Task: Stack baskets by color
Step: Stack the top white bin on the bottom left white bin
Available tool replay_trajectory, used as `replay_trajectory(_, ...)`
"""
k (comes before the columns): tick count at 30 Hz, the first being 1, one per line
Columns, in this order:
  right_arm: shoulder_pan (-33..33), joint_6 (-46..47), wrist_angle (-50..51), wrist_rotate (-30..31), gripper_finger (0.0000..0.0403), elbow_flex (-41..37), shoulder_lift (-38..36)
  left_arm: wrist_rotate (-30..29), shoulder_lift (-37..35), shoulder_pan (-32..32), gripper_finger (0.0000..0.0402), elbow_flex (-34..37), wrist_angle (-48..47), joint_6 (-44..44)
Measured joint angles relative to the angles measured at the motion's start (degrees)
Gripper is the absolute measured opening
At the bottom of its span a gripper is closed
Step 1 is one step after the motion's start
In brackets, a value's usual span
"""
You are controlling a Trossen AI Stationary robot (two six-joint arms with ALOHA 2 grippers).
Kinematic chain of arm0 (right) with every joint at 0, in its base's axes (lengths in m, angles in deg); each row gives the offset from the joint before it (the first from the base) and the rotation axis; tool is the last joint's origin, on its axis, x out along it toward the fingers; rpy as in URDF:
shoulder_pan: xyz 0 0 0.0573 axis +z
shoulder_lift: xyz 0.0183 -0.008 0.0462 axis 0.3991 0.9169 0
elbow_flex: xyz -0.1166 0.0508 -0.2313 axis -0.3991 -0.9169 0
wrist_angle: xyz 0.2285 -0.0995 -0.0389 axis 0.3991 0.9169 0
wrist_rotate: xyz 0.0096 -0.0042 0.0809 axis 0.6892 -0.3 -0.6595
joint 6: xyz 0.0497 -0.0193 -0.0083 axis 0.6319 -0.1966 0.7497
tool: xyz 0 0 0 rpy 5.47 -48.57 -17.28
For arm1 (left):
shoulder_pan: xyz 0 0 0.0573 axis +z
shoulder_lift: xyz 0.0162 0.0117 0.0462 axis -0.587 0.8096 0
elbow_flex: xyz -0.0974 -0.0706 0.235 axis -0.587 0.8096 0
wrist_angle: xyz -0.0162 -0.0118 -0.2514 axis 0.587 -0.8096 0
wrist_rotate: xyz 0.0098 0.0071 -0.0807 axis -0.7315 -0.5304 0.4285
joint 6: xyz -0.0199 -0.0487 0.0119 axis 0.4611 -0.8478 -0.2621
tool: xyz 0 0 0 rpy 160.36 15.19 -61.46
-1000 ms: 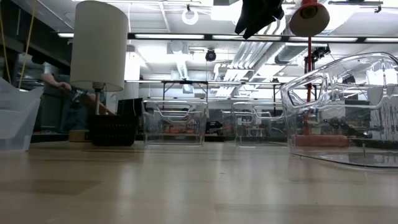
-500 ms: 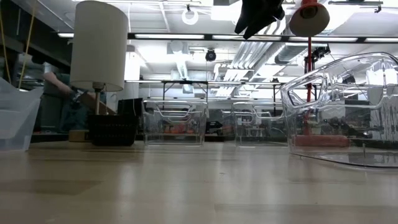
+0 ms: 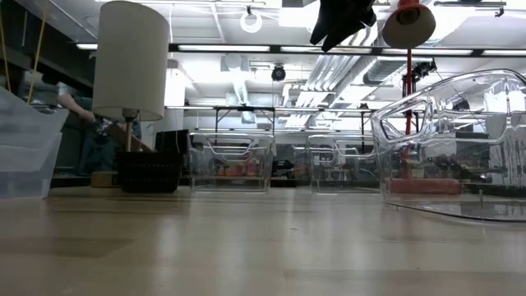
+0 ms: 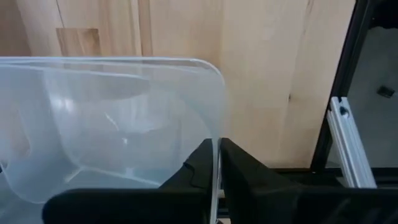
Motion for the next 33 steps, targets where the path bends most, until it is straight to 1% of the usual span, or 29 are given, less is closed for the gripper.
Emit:
replay_trajectory(5, 0.0, 0.0, 0.0, 0.0, 0.0236, 0.0, 0.0, -0.2, -0.6, -0.1, 0.0002, 0.0, -0.4, -0.8)
replay_trajectory(9, 0.0, 0.0, 0.0, 0.0, 0.0236, 0.0, 0.0, -2.3, -0.6, -0.2, 0.0001, 0.0, -2.1, -1.6)
replay_trajectory(16, 0.0, 0.0, 0.0, 0.0, 0.0236, 0.0, 0.0, -5.6, -0.5, -0.2, 0.0001, 0.0, -2.3, -1.6)
replay_trajectory(21, 0.0, 0.0, 0.0, 0.0, 0.0236, 0.0, 0.0, -7.5, -0.5, -0.2, 0.0008, 0.0, -2.3, -1.6)
replay_trajectory(26, 0.0, 0.0, 0.0, 0.0, 0.0236, 0.0, 0.0, -7.1, -0.5, -0.2, 0.0036, 0.0, -2.3, -1.6)
replay_trajectory(33, 0.0, 0.0, 0.0, 0.0, 0.0236, 0.0, 0.0, -3.7, -0.5, 0.0, 0.0110, -0.1, -2.3, -1.6)
